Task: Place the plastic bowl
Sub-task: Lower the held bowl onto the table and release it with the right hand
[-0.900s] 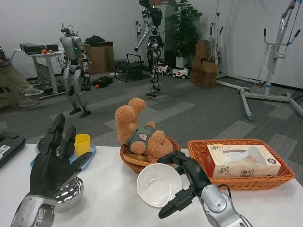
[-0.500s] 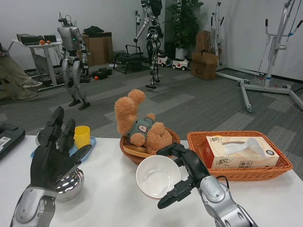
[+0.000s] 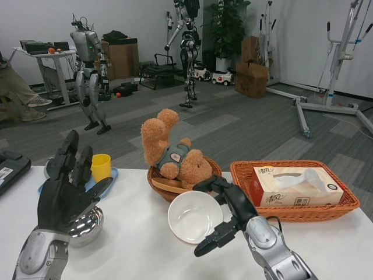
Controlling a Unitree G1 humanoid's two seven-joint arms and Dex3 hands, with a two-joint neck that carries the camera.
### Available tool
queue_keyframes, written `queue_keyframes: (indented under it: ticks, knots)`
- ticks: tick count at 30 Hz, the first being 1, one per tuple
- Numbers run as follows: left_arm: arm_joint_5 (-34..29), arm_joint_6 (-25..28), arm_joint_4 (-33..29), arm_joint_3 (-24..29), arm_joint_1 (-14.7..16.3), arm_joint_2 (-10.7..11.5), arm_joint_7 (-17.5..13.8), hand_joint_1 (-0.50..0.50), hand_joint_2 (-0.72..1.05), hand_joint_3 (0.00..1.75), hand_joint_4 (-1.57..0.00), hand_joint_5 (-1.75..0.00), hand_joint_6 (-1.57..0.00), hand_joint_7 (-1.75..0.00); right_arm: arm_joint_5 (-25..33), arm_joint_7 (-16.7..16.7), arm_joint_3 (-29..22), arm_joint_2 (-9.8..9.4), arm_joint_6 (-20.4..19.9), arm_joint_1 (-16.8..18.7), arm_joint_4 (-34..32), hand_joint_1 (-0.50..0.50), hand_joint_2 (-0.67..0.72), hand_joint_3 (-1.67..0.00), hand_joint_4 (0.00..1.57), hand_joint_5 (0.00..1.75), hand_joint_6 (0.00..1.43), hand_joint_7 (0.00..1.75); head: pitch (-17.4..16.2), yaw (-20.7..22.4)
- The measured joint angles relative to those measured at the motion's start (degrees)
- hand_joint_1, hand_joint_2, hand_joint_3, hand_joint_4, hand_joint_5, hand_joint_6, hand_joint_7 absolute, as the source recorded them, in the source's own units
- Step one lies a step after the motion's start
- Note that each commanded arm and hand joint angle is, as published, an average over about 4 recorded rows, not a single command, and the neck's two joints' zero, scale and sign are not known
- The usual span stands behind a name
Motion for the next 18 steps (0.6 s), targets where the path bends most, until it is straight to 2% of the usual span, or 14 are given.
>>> queue_keyframes:
  ticks: [6, 11, 18]
  knots:
    - [-0.01, 0.01, 0.05, -0.05, 0.19, 0.00, -0.02, -0.50, 0.87, 0.00, 0.00, 0.00, 0.00, 0.00, 0.12, -0.49, 0.13, 0.38, -7.65, -0.23, 10.68, -0.04, -0.41, -0.40, 1.26, 1.65, 1.26, 1.54, -0.06, 0.08]
    - [-0.01, 0.02, 0.19, -0.22, 0.29, 0.01, -0.02, -0.50, 0.87, 0.00, 0.00, 0.00, 0.00, 0.00, 0.22, -2.52, 0.28, 0.86, -16.33, -1.33, 23.18, -0.04, -0.41, -0.40, 1.28, 1.65, 1.28, 1.54, -0.55, -0.08]
    - [-0.02, 0.03, 0.23, -0.63, 0.38, -0.01, -0.03, -0.50, 0.87, 0.00, 0.00, 0.00, 0.00, 0.00, 0.21, -5.07, 0.30, 1.22, -24.17, -3.57, 37.21, -0.05, -0.41, -0.40, 1.32, 1.65, 1.29, 1.54, -1.17, -0.35]
